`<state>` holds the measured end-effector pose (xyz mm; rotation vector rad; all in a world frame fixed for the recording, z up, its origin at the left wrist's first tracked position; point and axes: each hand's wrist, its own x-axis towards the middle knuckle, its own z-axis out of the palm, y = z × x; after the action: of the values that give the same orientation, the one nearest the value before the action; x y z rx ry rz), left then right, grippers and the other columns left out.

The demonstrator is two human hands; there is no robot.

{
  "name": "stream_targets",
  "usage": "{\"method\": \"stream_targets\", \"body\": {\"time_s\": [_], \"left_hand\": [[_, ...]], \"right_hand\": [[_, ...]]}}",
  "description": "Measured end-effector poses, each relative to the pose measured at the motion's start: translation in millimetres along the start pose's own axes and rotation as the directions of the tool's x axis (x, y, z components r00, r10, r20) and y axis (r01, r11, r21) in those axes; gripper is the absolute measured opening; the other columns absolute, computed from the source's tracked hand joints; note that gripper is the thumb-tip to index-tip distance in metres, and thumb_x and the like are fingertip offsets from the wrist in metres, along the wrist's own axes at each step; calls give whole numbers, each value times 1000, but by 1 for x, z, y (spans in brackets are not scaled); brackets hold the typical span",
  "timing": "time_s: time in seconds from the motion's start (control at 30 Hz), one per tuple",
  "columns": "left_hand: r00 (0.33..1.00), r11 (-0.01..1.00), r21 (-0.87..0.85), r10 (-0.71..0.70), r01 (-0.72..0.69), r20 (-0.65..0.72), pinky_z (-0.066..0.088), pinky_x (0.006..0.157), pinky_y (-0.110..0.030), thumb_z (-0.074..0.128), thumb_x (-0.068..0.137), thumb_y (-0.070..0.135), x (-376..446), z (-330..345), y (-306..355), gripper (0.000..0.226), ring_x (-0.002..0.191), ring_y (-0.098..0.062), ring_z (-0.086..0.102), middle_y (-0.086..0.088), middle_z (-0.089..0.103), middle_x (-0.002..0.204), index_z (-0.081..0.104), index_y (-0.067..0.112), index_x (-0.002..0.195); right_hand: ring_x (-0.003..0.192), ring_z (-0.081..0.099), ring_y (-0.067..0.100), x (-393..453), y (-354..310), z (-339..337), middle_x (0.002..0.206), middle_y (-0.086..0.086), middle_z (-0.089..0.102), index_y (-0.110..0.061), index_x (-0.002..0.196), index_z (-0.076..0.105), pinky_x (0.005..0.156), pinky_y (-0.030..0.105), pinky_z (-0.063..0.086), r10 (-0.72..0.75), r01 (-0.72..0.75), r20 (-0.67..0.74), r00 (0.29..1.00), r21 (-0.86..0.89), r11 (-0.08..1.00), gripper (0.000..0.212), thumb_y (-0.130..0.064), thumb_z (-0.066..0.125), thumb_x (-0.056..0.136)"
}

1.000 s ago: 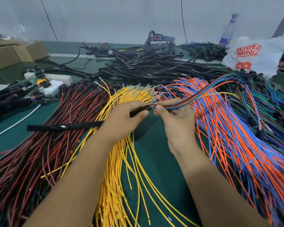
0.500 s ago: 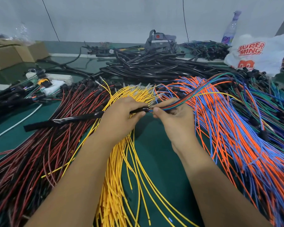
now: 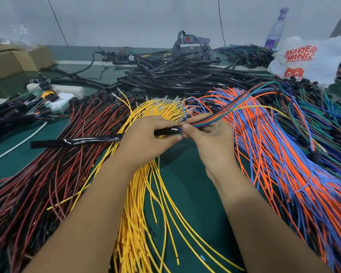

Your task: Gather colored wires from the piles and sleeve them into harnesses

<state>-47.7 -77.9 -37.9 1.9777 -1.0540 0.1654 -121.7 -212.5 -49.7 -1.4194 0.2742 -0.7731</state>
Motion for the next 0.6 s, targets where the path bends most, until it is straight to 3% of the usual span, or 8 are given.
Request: {"method": "stream_targets", "body": {"time_s": [0.13, 0.2, 0.3, 0.4, 0.6], "left_hand": [[1000, 999, -28, -23, 22, -6, 50, 81, -35, 70, 85, 27, 2, 2, -2, 20, 89, -3, 60, 14, 68, 91, 73, 33, 104], [999, 999, -22, -46, 45, -18, 49, 81, -29, 67, 88, 29, 3, 3, -3, 18, 89, 1, 60, 17, 70, 91, 73, 36, 102], [996, 998, 12, -64, 64, -59, 50, 77, -34, 67, 87, 31, 2, 6, -6, 14, 84, -1, 60, 18, 70, 87, 73, 36, 99], [995, 994, 93, -49, 56, -82, 50, 75, -38, 67, 87, 33, 2, 4, -8, 18, 84, -5, 58, 14, 68, 88, 72, 37, 104], [999, 972, 228, 49, -46, -9, 50, 73, -45, 61, 84, 42, 1, -1, -6, 25, 90, -18, 58, 7, 66, 87, 72, 29, 104]], "right_hand": [[66, 70, 18, -2, -1, 2, 74, 11, 72, 4, 87, 69, 65, 24, 56, -12, 12, 8, 1000, 45, 999, 8, 8, 69, 81], [68, 70, 17, -3, -2, 3, 73, 7, 73, -7, 81, 72, 67, 26, 55, -5, 4, 19, 1000, 38, 999, 12, 5, 71, 81], [67, 69, 12, -3, -2, 4, 68, -1, 72, -15, 75, 72, 68, 22, 55, 3, -5, 50, 999, 35, 999, 20, 2, 68, 85], [67, 72, 17, -2, -2, 5, 68, 1, 72, -12, 76, 71, 75, 31, 59, 19, -21, 35, 999, 47, 999, 18, -3, 63, 90], [64, 71, 14, -1, -2, 3, 66, -1, 72, -17, 73, 71, 70, 27, 59, 8, -7, 47, 999, -14, 1000, 21, -8, 64, 91]]}}
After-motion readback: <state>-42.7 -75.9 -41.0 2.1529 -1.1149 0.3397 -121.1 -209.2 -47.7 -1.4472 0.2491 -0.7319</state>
